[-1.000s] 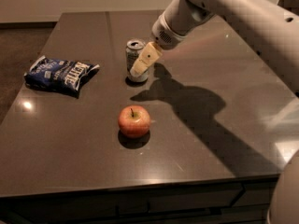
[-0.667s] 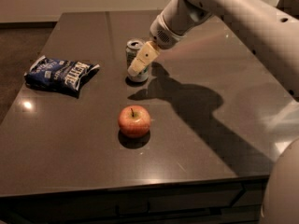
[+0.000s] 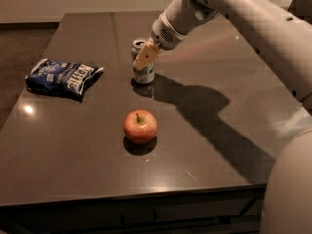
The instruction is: Pick 7up can
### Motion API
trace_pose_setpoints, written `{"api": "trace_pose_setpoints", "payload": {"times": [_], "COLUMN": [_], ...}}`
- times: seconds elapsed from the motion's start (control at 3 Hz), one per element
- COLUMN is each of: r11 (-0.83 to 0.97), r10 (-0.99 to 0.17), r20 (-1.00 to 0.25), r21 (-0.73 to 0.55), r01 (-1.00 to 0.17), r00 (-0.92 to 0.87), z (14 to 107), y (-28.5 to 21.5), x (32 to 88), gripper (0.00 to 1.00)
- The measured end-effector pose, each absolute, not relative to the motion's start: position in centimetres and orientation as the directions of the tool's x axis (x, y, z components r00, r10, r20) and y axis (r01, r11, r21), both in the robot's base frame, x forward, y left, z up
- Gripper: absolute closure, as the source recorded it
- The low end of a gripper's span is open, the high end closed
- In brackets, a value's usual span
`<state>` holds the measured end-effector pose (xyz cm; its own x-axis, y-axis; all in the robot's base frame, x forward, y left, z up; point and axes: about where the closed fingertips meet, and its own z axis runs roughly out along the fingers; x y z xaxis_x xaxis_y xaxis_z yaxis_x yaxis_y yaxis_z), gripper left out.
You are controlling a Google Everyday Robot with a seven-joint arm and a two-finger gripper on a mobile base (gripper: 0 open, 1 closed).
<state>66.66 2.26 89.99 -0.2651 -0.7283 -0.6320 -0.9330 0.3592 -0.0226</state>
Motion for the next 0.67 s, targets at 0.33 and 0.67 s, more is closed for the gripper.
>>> {"api": "trace_pose_setpoints", "payload": {"times": [0.33,0.67], "r11": [0.343,0.316], "r10": [-0.724,-0.732], "r20": [-0.641,-0.643], "r21": [-0.011,-0.024], "r01": [-0.939,-0.949], "r00": [-0.256,-0.227], "z": [90.5,93.1], "y": [2.4,1.8], "x": [66.2,65.6], "gripper": [0.8,1.0]}}
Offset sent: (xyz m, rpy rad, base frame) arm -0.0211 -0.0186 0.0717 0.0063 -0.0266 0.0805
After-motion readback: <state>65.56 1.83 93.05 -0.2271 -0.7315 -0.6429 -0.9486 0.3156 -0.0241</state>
